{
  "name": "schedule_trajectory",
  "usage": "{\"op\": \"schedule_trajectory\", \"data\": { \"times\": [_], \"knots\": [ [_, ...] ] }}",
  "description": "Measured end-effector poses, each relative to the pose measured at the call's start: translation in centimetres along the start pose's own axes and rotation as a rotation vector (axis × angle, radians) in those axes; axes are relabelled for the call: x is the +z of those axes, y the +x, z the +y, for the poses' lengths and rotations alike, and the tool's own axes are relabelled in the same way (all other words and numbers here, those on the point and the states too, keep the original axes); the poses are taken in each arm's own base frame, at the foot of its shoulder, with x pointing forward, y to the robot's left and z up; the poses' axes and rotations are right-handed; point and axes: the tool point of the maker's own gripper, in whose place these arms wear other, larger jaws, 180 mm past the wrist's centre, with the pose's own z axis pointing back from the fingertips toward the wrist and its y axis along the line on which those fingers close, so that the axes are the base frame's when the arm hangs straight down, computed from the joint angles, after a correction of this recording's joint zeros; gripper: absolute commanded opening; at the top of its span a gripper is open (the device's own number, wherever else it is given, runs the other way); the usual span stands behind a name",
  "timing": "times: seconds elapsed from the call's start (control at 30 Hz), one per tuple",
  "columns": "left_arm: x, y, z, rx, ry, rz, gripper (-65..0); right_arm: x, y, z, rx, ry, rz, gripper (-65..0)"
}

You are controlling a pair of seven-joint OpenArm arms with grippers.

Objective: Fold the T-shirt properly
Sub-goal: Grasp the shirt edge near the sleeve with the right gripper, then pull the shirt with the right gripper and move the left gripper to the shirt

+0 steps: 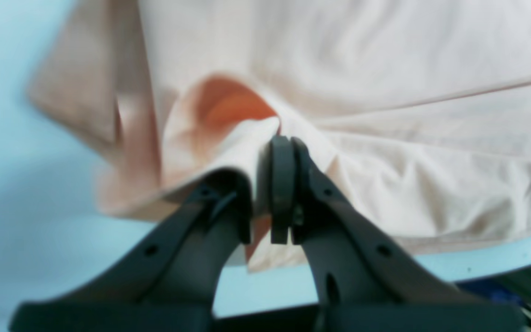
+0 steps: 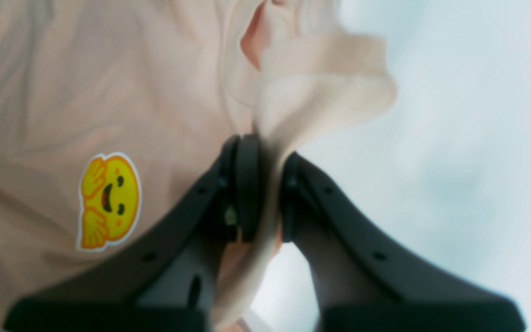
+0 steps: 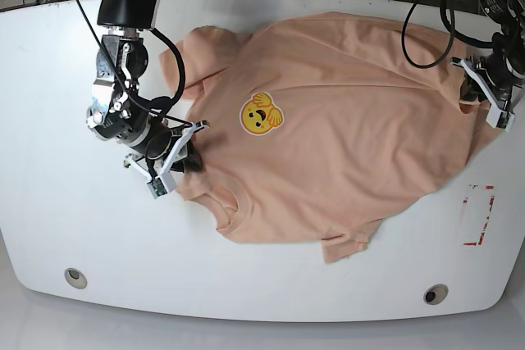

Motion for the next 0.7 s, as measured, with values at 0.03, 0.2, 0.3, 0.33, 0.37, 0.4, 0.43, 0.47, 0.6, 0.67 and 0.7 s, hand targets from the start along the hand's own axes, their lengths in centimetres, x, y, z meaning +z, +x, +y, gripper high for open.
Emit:
{"op": "schedule_trajectory", "data": {
  "times": [0.03,0.2,0.3,0.33,0.37,0.4,0.43,0.47,0.6,0.67,0.7],
  "knots": [
    [0.1,0.5,0.1,-0.007,0.006,-0.008,-61.9,0.4,0.4,-0.2,0.017,-0.009,-0.009,-58.7],
    [0.8,3.7,0.9,-0.035,0.046,-0.065,-61.9,2.0,2.1,-1.7,0.085,-0.054,-0.035,-58.7],
    [1.5,6.7,1.8,-0.05,0.071,-0.141,-61.8,2.7,3.2,-2.9,0.117,-0.083,-0.047,-58.7],
    [1.7,7.6,1.9,-0.055,0.077,-0.166,-61.8,3.1,3.4,-3.6,0.126,-0.099,-0.047,-58.7],
    [2.1,8.7,2.2,-0.06,0.086,-0.194,-61.8,3.4,3.8,-4.2,0.132,-0.113,-0.047,-58.7],
    [2.3,9.4,2.4,-0.065,0.092,-0.214,-61.8,3.7,4.4,-4.8,0.137,-0.127,-0.055,-58.7],
    [2.5,10.2,2.5,-0.069,0.097,-0.233,-61.7,4.0,5.1,-5.3,0.145,-0.141,-0.068,-58.5],
    [2.7,10.9,2.6,-0.069,0.102,-0.25,-61.7,4.3,5.9,-5.7,0.152,-0.15,-0.08,-58.5],
    [3.7,13.8,3.1,-0.073,0.12,-0.321,-61.7,5.7,9.1,-7.5,0.196,-0.198,-0.136,-58.5],
    [4.2,15.7,3.0,-0.089,0.123,-0.364,-61.7,6.2,10.4,-8.1,0.213,-0.215,-0.155,-58.5],
    [4.6,16.9,2.9,-0.105,0.124,-0.389,-61.7,6.5,11.1,-8.5,0.218,-0.223,-0.165,-58.5]
  ]
}}
